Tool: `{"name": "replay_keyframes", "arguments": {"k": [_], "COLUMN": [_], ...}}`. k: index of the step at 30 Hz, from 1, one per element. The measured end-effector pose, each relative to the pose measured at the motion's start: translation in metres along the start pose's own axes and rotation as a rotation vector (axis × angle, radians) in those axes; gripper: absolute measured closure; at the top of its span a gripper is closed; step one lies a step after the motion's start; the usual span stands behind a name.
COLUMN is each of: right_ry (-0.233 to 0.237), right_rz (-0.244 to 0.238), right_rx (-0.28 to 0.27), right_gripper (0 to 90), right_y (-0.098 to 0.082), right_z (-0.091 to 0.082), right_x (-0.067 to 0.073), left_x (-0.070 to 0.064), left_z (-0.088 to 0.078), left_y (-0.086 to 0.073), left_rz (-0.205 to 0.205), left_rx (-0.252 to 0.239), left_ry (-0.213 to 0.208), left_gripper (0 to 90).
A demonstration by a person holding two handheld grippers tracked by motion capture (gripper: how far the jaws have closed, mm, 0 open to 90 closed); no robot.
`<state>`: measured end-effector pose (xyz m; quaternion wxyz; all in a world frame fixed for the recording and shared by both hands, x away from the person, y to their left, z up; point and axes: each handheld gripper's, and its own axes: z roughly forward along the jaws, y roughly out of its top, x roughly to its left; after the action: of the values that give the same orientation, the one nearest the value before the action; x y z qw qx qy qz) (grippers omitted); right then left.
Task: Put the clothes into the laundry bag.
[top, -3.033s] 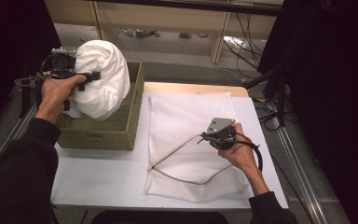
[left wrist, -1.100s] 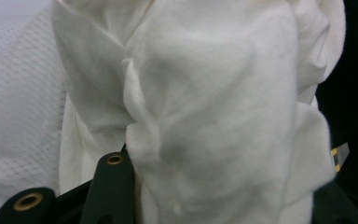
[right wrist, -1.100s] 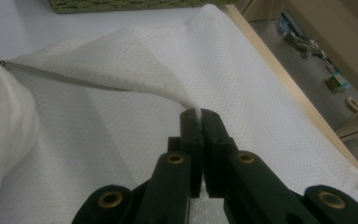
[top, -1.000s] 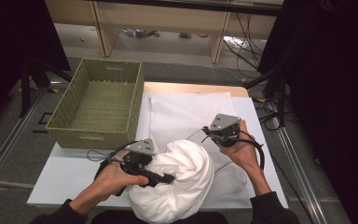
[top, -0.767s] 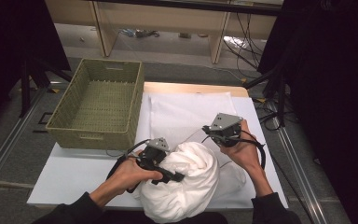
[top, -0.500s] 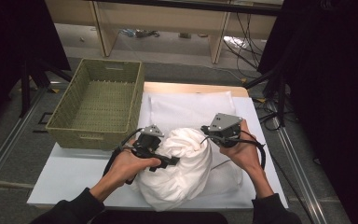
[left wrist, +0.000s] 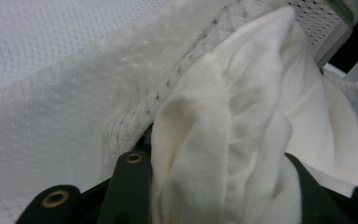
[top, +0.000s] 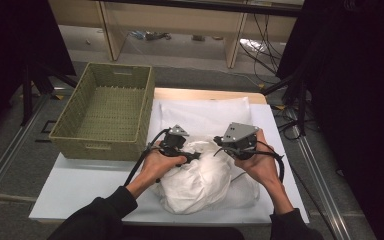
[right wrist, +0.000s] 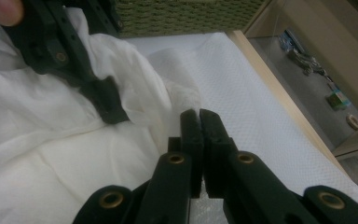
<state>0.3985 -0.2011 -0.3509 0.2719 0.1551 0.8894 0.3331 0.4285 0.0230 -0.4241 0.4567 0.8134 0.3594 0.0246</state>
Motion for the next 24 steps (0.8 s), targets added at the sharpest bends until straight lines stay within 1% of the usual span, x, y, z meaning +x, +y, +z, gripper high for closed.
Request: {"name": "replay_keyframes", "arguments": {"k": [1,2,3,4,5,6,7,8,9,10,11,12,13,14,15,16,17,18,19,20,21,22,23,24], "right_ry": [-0.001,0.0,0.0,0.005,0.009,0.009,0.005,0.002,0.002,0.001,0.001,0.003,0.003,0.003,0.0,0.0,-0.001,-0.001,0.0,0.0,0.001,0.001,0.003,0.006], "right_rz": [-0.008,0.004,0.004,0.006,0.0,0.0,0.01,0.005,0.005,-0.006,-0.006,-0.007,-0.006,-0.006,0.016,0.016,0.016,0.011,0.008,0.014,0.017,0.015,0.003,0.007], "right_rx": [-0.003,0.016,0.016,0.018,0.019,0.019,0.017,0.012,0.012,0.003,0.003,0.003,0.003,0.003,0.01,0.01,0.01,0.008,0.009,0.013,0.015,0.013,0.011,0.017], "right_gripper": [90.0,90.0,90.0,90.0,90.0,90.0,90.0,90.0,90.0,90.0,90.0,90.0,90.0,90.0,90.0,90.0,90.0,90.0,90.0,90.0,90.0,90.0,90.0,90.0], "right_y": [0.001,0.001,0.001,0.001,0.0,0.0,0.0,-0.001,-0.001,-0.001,-0.001,-0.001,-0.001,-0.001,-0.002,-0.002,-0.002,-0.002,-0.001,-0.001,-0.001,0.0,0.0,0.0], "right_z": [0.001,0.002,0.002,0.004,0.006,0.006,0.005,0.004,0.004,0.003,0.003,0.002,0.002,0.002,0.001,0.001,0.001,0.001,0.002,0.001,0.002,0.002,0.002,0.002], "right_x": [0.0,0.004,0.004,0.005,0.005,0.005,0.005,0.005,0.005,0.003,0.003,0.002,0.003,0.003,0.003,0.003,0.003,0.003,0.003,0.004,0.005,0.005,0.005,0.005], "left_x": [0.001,0.0,-0.001,-0.002,-0.004,-0.006,-0.01,-0.012,-0.012,-0.016,-0.019,-0.024,-0.026,-0.026,-0.027,-0.027,-0.025,-0.022,-0.015,-0.015,-0.008,-0.008,-0.006,-0.006], "left_z": [0.001,0.002,0.002,0.002,0.001,-0.002,-0.013,-0.018,-0.018,-0.028,-0.036,-0.051,-0.06,-0.06,-0.074,-0.074,-0.08,-0.082,-0.082,-0.082,-0.073,-0.073,-0.057,-0.057], "left_y": [-0.002,-0.003,-0.003,-0.002,-0.001,0.0,0.003,0.004,0.004,0.005,0.005,0.004,0.002,0.002,-0.005,-0.005,-0.011,-0.015,-0.023,-0.023,-0.032,-0.032,-0.034,-0.034], "left_rz": [-0.002,0.001,0.01,0.02,0.028,0.025,0.024,0.041,0.041,0.075,0.097,0.122,0.133,0.133,0.146,0.146,0.146,0.152,0.156,0.156,0.127,0.127,0.123,0.123], "left_rx": [0.005,0.008,0.009,0.01,0.012,0.014,0.014,0.008,0.008,-0.007,-0.019,-0.028,-0.031,-0.031,-0.03,-0.03,-0.014,-0.001,0.044,0.044,0.079,0.079,0.104,0.104], "left_ry": [-0.005,-0.003,0.004,0.0,-0.003,-0.008,-0.009,-0.003,-0.003,0.015,0.019,0.008,0.003,0.003,0.016,0.016,0.024,0.023,0.034,0.034,0.011,0.011,-0.008,-0.008], "left_gripper": [65.2,58.3,58.3,53.8,38.4,38.4,26.6,25.5,23.8,19.8,19.8,16.4,16.5,16.2,16.0,15.9,15.9,15.9,15.2,15.3,15.3,15.4,20.4,36.3]}}
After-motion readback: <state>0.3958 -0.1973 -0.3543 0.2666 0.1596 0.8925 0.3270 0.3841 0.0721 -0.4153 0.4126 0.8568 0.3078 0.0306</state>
